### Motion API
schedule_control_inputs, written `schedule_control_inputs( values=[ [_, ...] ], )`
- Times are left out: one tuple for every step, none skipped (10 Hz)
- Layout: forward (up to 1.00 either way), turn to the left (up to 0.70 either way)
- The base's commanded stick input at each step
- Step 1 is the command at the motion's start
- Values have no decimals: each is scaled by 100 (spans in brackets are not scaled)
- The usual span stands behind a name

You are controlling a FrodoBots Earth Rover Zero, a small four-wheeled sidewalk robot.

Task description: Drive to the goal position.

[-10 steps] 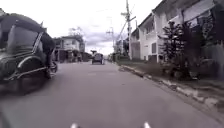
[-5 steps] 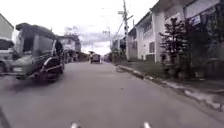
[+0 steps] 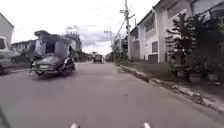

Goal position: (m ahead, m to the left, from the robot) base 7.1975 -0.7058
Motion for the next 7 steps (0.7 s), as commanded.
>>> schedule_control_inputs(
  values=[
    [70, 12],
    [70, 12],
    [70, 3],
    [70, 1],
    [70, 0],
    [70, 0],
    [70, 0]
  ],
)
